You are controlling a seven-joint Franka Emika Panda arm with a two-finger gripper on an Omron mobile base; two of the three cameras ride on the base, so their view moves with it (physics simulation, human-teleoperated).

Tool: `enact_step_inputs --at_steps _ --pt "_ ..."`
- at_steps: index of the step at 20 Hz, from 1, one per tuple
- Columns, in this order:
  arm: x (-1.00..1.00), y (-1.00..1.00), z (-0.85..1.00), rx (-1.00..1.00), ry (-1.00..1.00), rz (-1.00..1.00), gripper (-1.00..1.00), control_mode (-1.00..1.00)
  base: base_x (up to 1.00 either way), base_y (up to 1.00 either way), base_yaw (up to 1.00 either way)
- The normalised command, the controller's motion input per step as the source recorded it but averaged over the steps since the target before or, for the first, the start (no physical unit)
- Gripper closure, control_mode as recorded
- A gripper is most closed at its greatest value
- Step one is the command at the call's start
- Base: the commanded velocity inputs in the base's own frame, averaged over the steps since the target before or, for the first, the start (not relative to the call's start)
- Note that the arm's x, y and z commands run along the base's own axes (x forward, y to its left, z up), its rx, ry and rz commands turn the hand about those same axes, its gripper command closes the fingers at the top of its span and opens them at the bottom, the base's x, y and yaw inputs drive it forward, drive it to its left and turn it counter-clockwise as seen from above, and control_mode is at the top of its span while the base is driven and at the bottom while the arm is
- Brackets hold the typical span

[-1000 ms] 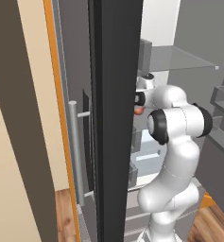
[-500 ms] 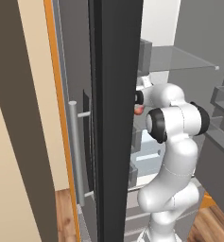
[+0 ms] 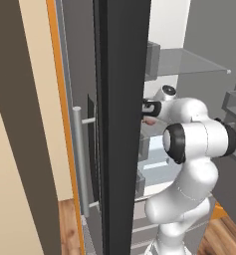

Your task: Pick up the peach and kiwi from the fridge and place one fruit on each plate on the dining counter.

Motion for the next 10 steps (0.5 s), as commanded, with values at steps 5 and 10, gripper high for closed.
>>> enact_step_inputs --at_steps 5,10 --pt "-0.81 -0.46 0.06 0.19 -0.26 0.0 1.0 -1.0 0.0 0.0 0.0" --pt "-0.85 -0.04 0.65 0.11 -0.17 -0.09 1.0 -1.0 0.0 0.0 0.0"
